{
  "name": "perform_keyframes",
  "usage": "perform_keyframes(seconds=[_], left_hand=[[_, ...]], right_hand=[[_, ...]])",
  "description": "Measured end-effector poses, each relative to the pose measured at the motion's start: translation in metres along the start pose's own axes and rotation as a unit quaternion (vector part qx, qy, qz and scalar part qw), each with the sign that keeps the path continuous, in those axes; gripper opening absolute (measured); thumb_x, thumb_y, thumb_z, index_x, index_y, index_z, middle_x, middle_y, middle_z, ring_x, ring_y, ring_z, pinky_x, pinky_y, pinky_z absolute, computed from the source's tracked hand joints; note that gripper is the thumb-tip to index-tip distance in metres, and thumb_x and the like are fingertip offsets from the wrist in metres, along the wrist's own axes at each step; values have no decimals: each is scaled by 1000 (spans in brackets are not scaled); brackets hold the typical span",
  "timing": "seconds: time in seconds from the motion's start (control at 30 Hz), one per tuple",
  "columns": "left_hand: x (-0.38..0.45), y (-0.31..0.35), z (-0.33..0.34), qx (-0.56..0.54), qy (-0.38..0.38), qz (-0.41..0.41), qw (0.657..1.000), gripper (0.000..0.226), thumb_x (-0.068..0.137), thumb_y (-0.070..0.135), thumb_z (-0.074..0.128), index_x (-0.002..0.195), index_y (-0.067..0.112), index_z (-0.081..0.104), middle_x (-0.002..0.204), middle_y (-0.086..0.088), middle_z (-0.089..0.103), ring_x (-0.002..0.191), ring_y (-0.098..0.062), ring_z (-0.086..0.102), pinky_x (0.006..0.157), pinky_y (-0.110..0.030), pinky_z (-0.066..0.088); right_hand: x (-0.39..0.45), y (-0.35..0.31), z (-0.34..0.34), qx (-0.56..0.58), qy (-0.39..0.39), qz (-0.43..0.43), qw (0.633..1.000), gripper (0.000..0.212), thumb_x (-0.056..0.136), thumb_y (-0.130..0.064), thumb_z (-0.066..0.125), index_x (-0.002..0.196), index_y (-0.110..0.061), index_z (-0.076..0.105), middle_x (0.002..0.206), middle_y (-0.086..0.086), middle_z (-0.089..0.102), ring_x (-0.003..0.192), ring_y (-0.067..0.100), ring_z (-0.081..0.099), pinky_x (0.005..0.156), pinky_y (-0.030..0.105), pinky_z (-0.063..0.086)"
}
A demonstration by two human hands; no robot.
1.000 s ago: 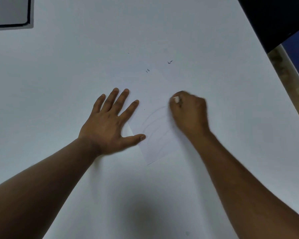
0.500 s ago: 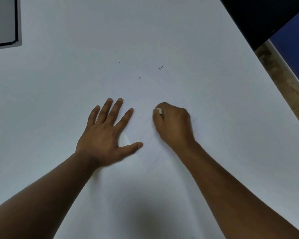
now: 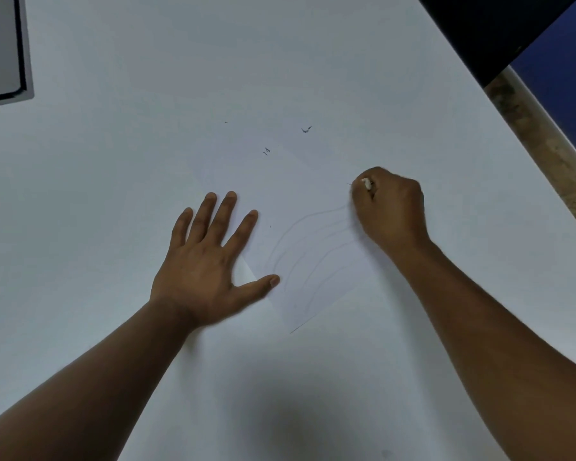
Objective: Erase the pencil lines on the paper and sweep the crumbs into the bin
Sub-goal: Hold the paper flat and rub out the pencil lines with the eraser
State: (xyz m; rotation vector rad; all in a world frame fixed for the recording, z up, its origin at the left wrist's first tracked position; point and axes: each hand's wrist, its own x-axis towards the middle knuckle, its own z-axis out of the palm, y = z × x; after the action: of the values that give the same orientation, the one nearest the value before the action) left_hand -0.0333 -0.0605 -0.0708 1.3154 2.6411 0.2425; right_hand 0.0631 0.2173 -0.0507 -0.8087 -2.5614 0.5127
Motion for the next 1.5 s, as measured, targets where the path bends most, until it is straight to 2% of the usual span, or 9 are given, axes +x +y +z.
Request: perform_keyframes(seconds=[0.2,0.4,0.63,0.77,0.93,1.13,1.27,1.37,1.5], left_hand=[[0,0,0,0,3,1,1000,99,86,93,19,165,33,13,174,-1,-5,159,-22,-13,128,-54,3],[0,1,-1,2,-2,-1,1000,100,85,93,18,165,34,12,174,0,-6,159,-21,-15,128,-53,1],[0,0,1,3,9,1,1000,100,85,93,18,165,32,17,174,-2,-2,160,-24,-9,128,-54,5],[0,0,1,9,5,4,1000,100,85,92,19,165,33,15,174,-2,-2,160,-24,-9,128,-54,4],[0,1,-1,5,-3,-3,1000,101,84,93,17,165,34,13,174,-1,-5,159,-22,-14,128,-53,1],[0,0,0,6,-2,-1,1000,101,84,93,16,165,33,13,174,-1,-6,159,-23,-13,128,-53,2],[0,1,-1,13,-12,-8,1000,100,84,93,18,165,36,8,173,1,-11,158,-20,-18,128,-52,-1],[0,1,-2,16,-20,-11,1000,101,83,95,15,165,37,4,173,2,-14,157,-19,-22,128,-51,-3],[1,1,-5,17,-33,-10,999,107,78,100,8,164,37,-1,172,1,-18,156,-20,-25,128,-52,-4]], right_hand=[[-21,-16,3,26,-58,-63,996,31,92,-28,44,82,-12,68,65,6,65,60,28,61,59,37,51],[12,8,-6,12,-39,23,999,25,93,-22,50,83,-10,69,72,2,68,67,23,63,64,31,49],[-35,-51,8,91,-91,-97,987,24,95,-28,49,96,-15,68,81,2,69,73,24,65,67,36,52],[-43,-61,20,31,-105,-148,983,27,96,-26,44,93,-14,68,77,4,66,69,27,63,61,33,50],[-4,-29,12,-12,-47,-24,999,25,92,-23,48,86,-11,69,75,10,69,70,33,64,62,35,47],[-43,-72,28,26,-137,-138,981,27,95,-28,44,93,-15,67,80,4,69,72,27,64,63,31,45],[-10,-37,18,-35,-32,-50,998,24,91,-23,48,84,-13,68,73,11,68,68,35,64,59,33,45],[-1,-23,1,32,-49,28,998,20,94,-24,53,94,-12,70,69,-5,65,69,21,62,68,29,47],[-37,-52,-5,122,-125,-34,984,13,93,-26,63,96,-17,71,64,-13,58,61,8,55,63,16,44]])
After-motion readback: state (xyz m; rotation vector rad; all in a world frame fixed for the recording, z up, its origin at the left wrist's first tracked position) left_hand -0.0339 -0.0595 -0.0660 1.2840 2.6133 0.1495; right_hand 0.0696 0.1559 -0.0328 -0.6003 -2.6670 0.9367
